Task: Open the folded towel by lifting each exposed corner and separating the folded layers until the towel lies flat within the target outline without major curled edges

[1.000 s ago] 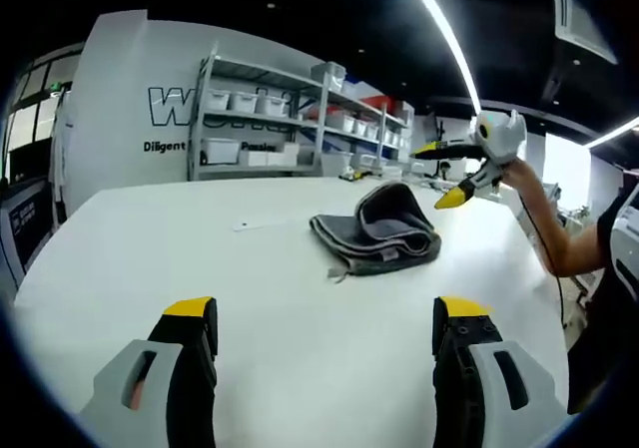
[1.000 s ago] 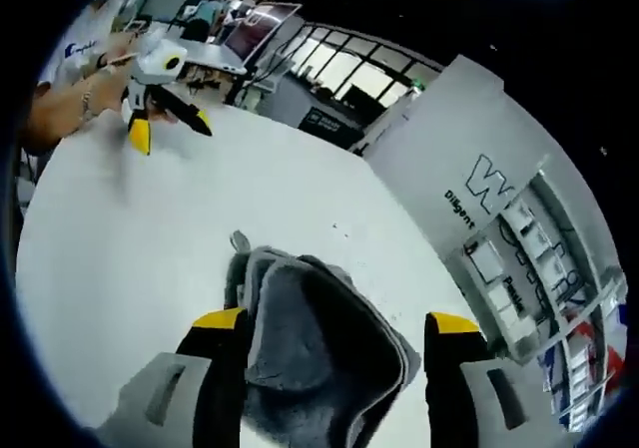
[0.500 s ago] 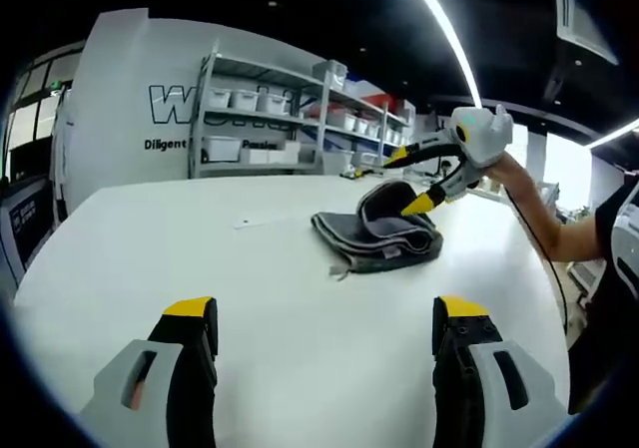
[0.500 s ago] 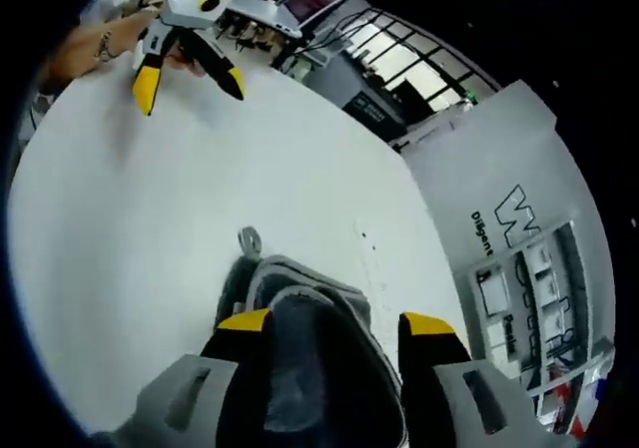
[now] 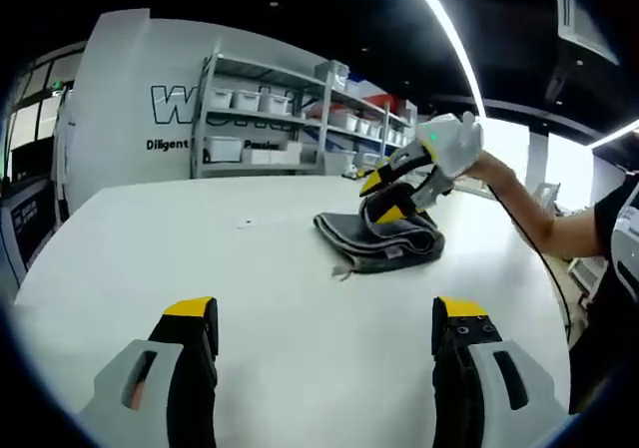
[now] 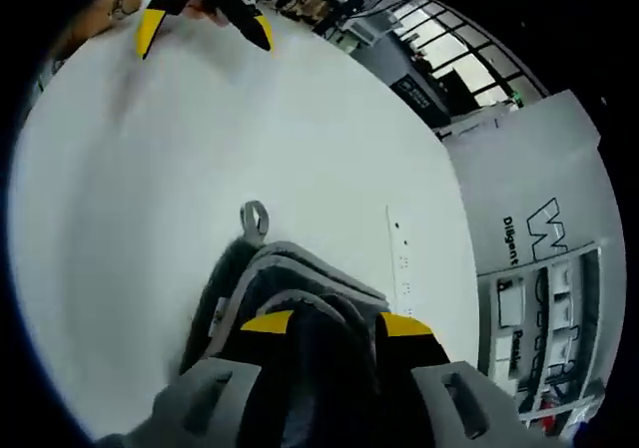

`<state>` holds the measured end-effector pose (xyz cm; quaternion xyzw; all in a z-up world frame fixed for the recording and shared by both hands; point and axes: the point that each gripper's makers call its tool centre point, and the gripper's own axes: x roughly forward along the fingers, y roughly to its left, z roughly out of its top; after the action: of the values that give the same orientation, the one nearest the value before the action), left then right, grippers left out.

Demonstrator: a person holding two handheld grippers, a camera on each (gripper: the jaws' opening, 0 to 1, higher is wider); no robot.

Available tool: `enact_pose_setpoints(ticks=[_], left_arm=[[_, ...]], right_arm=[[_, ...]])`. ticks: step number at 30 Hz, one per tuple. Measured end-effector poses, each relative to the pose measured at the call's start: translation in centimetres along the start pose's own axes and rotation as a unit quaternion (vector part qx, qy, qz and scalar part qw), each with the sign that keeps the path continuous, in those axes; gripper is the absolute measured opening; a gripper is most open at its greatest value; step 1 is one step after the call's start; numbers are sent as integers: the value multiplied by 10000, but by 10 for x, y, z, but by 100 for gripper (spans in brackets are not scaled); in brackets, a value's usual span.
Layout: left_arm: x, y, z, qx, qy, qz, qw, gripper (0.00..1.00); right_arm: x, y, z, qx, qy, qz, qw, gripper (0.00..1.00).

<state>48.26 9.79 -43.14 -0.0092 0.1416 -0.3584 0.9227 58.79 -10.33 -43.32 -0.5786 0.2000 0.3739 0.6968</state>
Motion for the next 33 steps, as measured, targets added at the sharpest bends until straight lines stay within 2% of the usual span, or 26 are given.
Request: enact_pose_setpoints(ticks=[3, 8, 11, 13, 14, 17, 25, 33], left_arm=[[1, 0, -1, -3, 19, -8, 10000, 87], [0, 1, 0, 4, 2, 8, 10000, 87], [-1, 2, 0, -7, -6, 23, 10000, 87], [-1, 1, 0, 7, 1, 16, 10000, 87], [0, 0, 0, 13, 2, 6, 10000, 87], [0, -1, 0, 21, 14, -11, 10000, 87], [0, -1, -1, 29, 16, -3, 10000, 87], [0, -1, 0, 33, 19, -8, 10000, 86]], right_arm=[[5, -2, -4, -90, 97, 52, 9999, 28], [11, 3, -6, -45, 37, 205, 9998, 25], [13, 9, -9, -78, 38, 275, 9996, 17], [15, 10, -11, -77, 16, 297, 9995, 4], [16, 11, -13, -86, 28, 303, 9995, 2], [16, 13, -14, 26, -50, 377, 9993, 2], [8, 11, -15, 276, -266, 266, 9989, 1], [-17, 2, -20, 645, -516, -33, 9966, 1]])
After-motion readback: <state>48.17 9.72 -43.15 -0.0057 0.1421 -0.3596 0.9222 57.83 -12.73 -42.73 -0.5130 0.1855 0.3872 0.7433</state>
